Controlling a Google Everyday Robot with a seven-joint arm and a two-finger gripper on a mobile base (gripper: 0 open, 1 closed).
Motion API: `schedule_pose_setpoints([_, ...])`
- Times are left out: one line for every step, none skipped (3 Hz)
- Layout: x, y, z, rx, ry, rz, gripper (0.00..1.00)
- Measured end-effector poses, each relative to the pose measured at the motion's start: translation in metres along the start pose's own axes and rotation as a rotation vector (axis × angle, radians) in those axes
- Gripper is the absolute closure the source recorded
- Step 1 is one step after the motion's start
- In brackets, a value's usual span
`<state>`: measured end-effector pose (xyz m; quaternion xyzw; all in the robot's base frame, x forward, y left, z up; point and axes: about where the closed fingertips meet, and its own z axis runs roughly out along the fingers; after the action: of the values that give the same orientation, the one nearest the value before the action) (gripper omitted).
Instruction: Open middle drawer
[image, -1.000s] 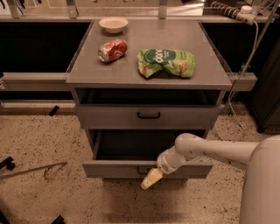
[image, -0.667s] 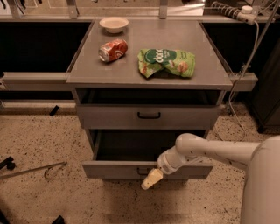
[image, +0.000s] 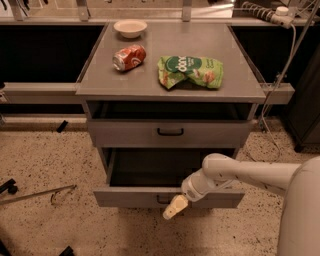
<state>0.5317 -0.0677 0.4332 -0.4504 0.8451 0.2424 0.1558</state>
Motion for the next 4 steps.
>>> schedule_pose_setpoints([0.010,0.010,-0.001,-0.010,0.007,0.019,0.00])
schedule_pose_setpoints([0.009,0.024,-0.041,0.055,-0.067,0.132,0.00])
schedule_pose_setpoints([0.050,0.037,-0.061,0.082,-0.051,0.195,0.00])
schedule_pose_setpoints([0.050,0.038,-0.060,0.080,-0.051,0.195,0.00])
